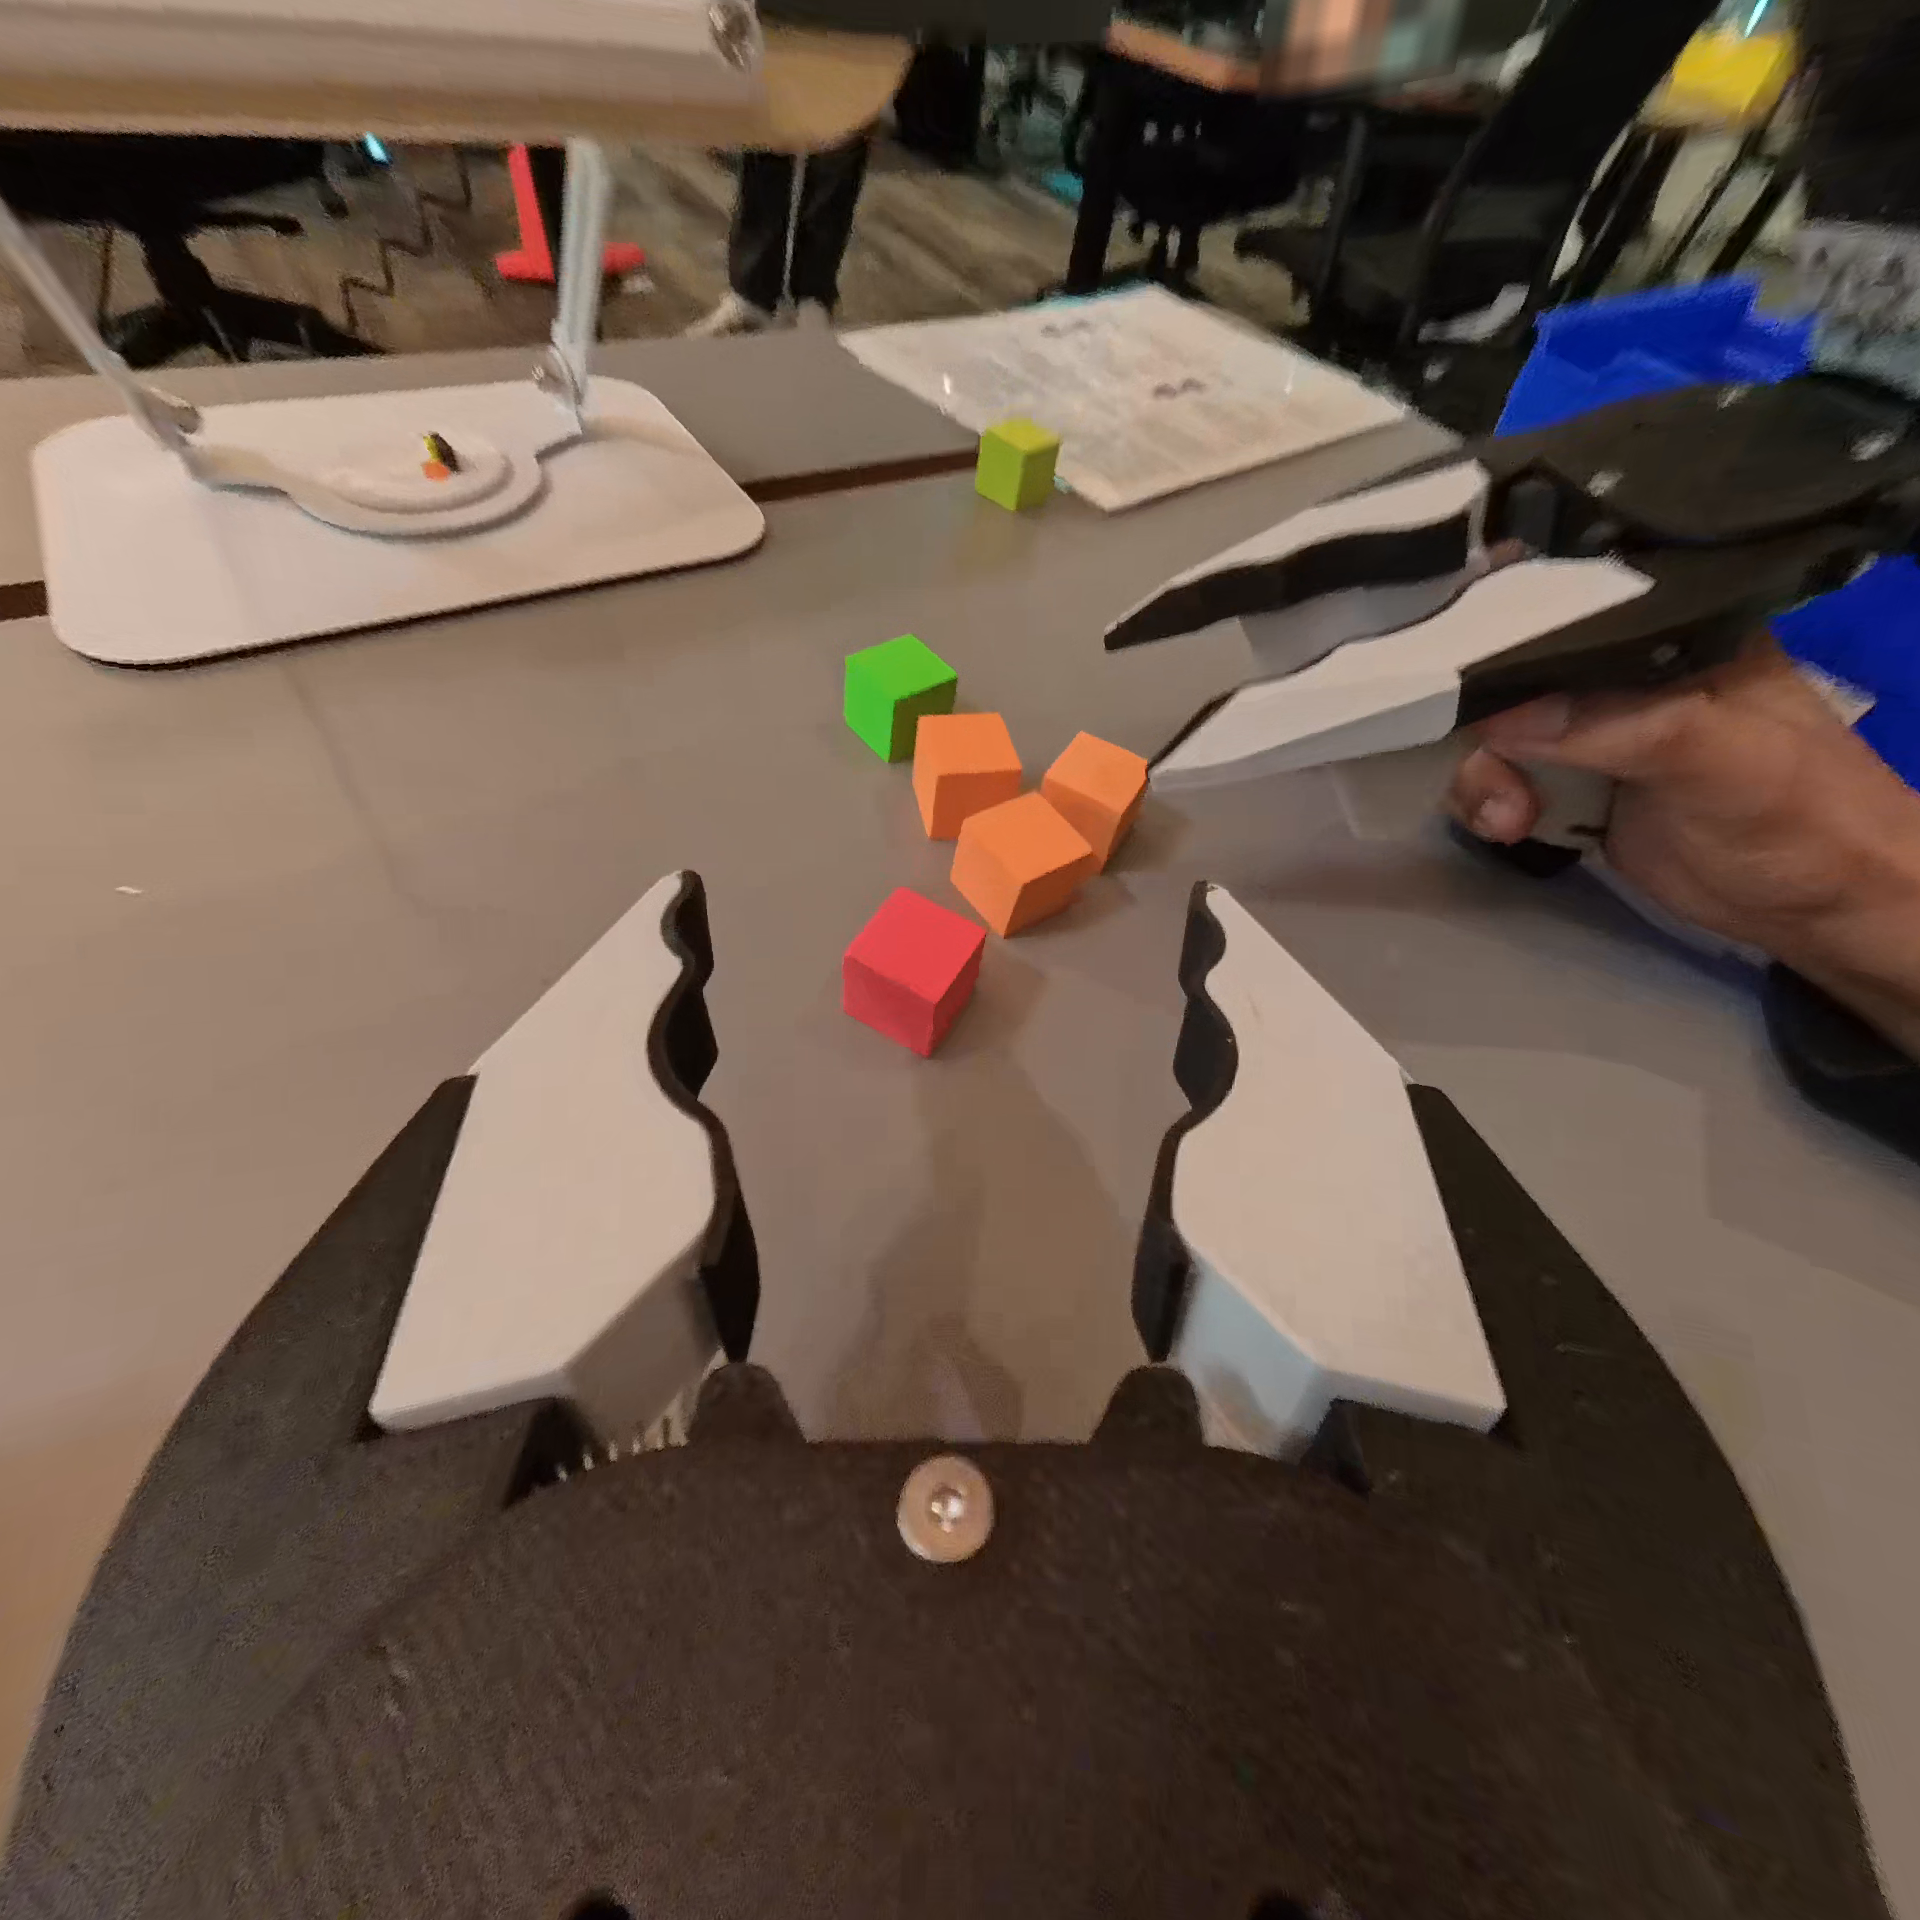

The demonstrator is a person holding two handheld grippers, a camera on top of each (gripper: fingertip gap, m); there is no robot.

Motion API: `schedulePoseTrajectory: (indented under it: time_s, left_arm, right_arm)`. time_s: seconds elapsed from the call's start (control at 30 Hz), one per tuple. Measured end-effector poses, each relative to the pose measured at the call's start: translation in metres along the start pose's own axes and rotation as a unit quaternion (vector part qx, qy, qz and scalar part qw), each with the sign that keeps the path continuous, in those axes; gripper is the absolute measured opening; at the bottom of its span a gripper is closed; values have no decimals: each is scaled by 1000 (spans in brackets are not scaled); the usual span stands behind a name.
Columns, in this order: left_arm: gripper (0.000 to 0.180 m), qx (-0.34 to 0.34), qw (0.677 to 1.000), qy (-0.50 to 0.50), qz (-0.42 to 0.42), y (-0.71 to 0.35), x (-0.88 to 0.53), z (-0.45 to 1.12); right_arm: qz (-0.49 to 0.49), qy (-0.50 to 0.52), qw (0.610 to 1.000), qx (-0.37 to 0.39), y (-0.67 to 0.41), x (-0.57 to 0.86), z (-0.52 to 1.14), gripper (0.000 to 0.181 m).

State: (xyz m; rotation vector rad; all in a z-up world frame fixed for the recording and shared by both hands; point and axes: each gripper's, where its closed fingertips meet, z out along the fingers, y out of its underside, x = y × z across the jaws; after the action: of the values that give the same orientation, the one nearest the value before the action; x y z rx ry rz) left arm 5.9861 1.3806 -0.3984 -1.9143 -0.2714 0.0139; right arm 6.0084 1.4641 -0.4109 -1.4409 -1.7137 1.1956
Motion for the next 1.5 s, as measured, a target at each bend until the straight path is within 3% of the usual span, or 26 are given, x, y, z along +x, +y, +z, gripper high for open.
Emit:
schedulePoseTrajectory:
  time_s: [0.17, 0.37, 0.47, 0.6, 0.7, 0.87, 0.93, 1.0, 1.23, 1.5]
  left_arm:
    - [98, -111, 991, -20, 70, 27, 8, 27]
    - [99, -120, 987, -17, 102, 22, 17, 51]
    - [105, -146, 984, -14, 100, 25, 17, 65]
    - [103, -169, 977, -36, 124, 32, 14, 69]
    - [92, -166, 976, -36, 133, 31, 16, 68]
    - [88, -137, 984, -15, 115, 23, 20, 64]
    - [88, -124, 987, -11, 104, 19, 19, 62]
    - [89, -115, 989, -9, 93, 16, 18, 59]
    - [88, -109, 991, -24, 71, 18, 8, 46]
    - [67, -160, 985, 2, 67, 32, 13, 54]
  right_arm:
    - [18, 44, 998, 41, -9, 17, -11, 57]
    - [14, 209, 973, 98, -18, 73, -45, 70]
    - [34, 243, 963, 114, -21, 97, -54, 74]
    - [53, 267, 961, 51, -12, 134, -37, 86]
    - [39, 285, 958, 10, -11, 159, -19, 87]
    - [42, 305, 951, -31, -12, 195, 2, 84]
    - [66, 293, 952, -58, -5, 204, 10, 61]
    - [81, 258, 961, -65, -3, 200, 16, 24]
    - [31, 142, 987, 68, -26, 112, -15, 25]
    - [-34, 65, 995, 71, -8, 4, -36, 24]
